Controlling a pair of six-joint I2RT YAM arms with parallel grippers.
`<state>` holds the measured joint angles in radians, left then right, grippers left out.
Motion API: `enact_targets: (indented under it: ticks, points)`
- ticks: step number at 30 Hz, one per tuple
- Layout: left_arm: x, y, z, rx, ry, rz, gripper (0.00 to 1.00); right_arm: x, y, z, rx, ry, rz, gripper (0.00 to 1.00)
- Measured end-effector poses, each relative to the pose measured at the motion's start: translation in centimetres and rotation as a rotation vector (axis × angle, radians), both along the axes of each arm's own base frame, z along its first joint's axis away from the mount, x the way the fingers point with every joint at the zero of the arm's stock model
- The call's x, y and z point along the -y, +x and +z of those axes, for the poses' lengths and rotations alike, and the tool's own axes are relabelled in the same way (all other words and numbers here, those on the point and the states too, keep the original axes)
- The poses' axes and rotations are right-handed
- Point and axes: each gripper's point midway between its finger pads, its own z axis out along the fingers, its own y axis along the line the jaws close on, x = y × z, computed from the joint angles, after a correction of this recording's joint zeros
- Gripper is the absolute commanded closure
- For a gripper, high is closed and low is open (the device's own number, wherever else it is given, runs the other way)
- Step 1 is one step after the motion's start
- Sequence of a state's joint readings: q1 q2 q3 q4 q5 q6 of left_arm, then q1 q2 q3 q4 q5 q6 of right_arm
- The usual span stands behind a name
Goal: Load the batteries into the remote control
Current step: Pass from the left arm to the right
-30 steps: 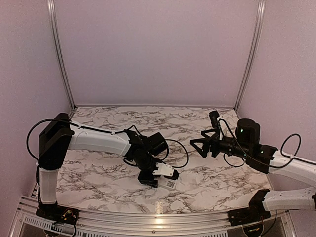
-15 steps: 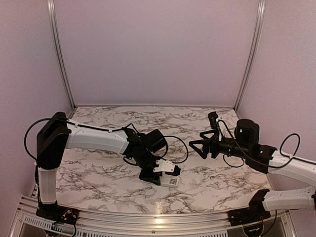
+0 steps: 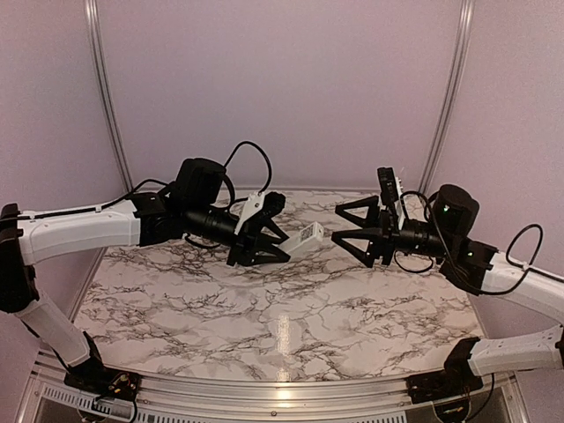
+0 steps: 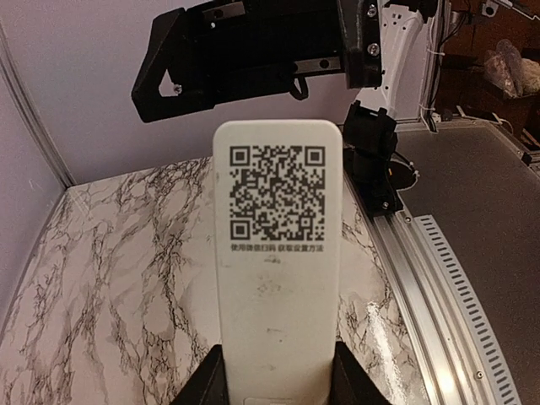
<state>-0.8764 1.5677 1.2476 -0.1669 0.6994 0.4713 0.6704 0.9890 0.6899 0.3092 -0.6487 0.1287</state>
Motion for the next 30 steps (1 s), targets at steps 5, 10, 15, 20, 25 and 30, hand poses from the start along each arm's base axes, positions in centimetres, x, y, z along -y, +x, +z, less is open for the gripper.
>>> enact_targets:
  ticks: [5,10,15,20,25,30]
  points:
    - [0.1,-1.6,1.8,-0.071,-0.144,-0.045,0.8,-3.4,-3.3,2.6,0.092,0.027,0.167,0.28]
    - [0.2,-2.4,3.6,-0.111,-0.254,-0.078,0.8,-5.2,-4.0,2.1,0.105,0.014,0.225,0.39]
    - [0.0,-2.9,4.9,-0.136,-0.332,-0.094,0.81,-5.9,-3.5,1.4,0.087,-0.001,0.228,0.45]
    - [-0.1,-2.7,5.7,-0.135,-0.369,-0.082,0.81,-6.3,-3.2,1.6,0.089,0.008,0.228,0.46]
    - [0.0,-2.5,6.1,-0.134,-0.382,-0.069,0.81,-6.5,-2.9,2.0,0.094,0.021,0.218,0.46]
    - [0.0,-2.3,6.2,-0.134,-0.386,-0.061,0.81,-6.7,-2.6,2.2,0.085,0.024,0.21,0.47]
